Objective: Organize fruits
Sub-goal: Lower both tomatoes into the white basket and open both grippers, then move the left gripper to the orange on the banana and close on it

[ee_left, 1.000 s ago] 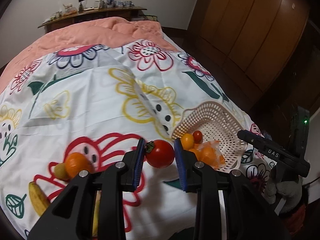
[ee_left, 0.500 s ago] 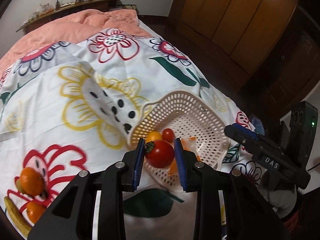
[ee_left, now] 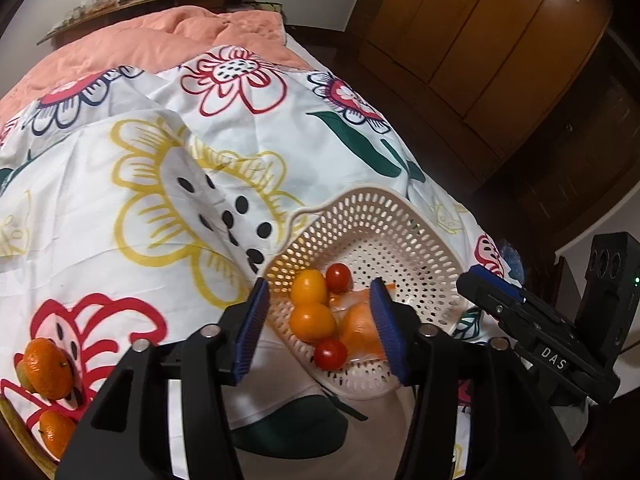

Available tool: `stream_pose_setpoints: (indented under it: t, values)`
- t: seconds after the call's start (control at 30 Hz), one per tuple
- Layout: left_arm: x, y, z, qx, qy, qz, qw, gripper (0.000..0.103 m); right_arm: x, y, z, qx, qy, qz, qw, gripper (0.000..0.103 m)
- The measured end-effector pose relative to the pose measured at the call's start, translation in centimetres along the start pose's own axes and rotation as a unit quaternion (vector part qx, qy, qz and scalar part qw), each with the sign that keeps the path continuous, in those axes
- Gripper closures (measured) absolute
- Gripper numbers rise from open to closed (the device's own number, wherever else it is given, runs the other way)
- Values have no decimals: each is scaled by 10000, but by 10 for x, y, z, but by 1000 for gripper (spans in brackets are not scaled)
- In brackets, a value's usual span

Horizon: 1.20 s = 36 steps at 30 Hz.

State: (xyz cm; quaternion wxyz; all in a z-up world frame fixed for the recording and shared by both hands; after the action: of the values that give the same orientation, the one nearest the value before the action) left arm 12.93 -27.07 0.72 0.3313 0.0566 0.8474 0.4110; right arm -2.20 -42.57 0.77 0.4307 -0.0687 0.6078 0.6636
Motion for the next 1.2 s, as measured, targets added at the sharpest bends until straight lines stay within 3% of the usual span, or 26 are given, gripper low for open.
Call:
stream_pose_setpoints:
  t: [0.27, 0.43, 1.2]
  values:
    - [-2, 17, 5, -402, -171, -250, 9987, 26, 0, 5, 12, -87, 91, -14, 9999, 58]
    - [1, 26, 9, -589, -240, -367, 9973, 21, 3, 6, 24, -224, 168, 0, 9996, 57]
    - [21, 109, 80, -1247, 331, -905, 9875, 21, 23, 9, 90, -675, 796, 239, 9943, 53]
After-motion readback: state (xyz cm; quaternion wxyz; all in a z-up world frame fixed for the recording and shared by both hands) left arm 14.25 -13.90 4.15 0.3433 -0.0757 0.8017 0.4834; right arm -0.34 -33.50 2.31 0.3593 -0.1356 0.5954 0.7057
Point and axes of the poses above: each gripper's, at about its wrist camera, not at the fingertips, and y roughly against the way its jaws point, z to its left, x to its underside, the point moved 4 cm from there along -y, roughly the way its jaws point, and after that the axes turned 13 degrees about x, right-handed, at the moved point
